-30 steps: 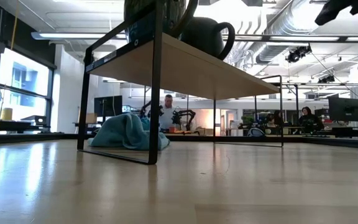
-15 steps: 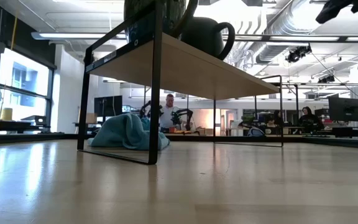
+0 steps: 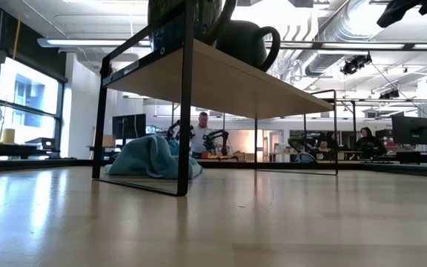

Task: Stack small to large cups/mugs on shelf
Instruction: Return to Home Position

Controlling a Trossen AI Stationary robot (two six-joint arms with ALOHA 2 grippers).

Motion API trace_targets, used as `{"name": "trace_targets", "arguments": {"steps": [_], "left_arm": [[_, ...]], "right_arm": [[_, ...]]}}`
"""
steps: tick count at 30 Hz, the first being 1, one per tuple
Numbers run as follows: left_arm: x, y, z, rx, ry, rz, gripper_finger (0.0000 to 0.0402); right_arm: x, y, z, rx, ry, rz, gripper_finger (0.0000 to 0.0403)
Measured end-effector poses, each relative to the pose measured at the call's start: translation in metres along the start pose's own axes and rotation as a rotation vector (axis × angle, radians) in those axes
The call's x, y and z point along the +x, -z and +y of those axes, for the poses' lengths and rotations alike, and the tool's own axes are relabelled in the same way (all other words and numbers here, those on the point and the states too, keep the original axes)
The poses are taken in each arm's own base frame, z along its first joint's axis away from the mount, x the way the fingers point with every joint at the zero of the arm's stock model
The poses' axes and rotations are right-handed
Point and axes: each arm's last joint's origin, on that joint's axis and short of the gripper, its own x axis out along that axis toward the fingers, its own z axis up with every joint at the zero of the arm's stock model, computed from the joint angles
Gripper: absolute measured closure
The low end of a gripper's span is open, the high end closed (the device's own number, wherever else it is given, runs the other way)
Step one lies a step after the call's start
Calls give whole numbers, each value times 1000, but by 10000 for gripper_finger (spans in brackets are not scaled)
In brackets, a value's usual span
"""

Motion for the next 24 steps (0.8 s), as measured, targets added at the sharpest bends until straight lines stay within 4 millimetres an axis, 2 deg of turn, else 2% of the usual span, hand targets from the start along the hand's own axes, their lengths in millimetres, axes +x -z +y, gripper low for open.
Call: {"name": "trace_targets", "arguments": {"steps": [8, 16, 24], "left_arm": [[-22, 1, 4, -29, -14, -90, 165], [-21, 10, 6, -36, -120, -10, 165], [-24, 0, 8, -34, -132, 20, 165]], "right_arm": [[0, 0, 0, 0, -4, 0, 272], [0, 0, 0, -16, -4, 3, 272], [0, 1, 0, -24, -12, 5, 272]]}}
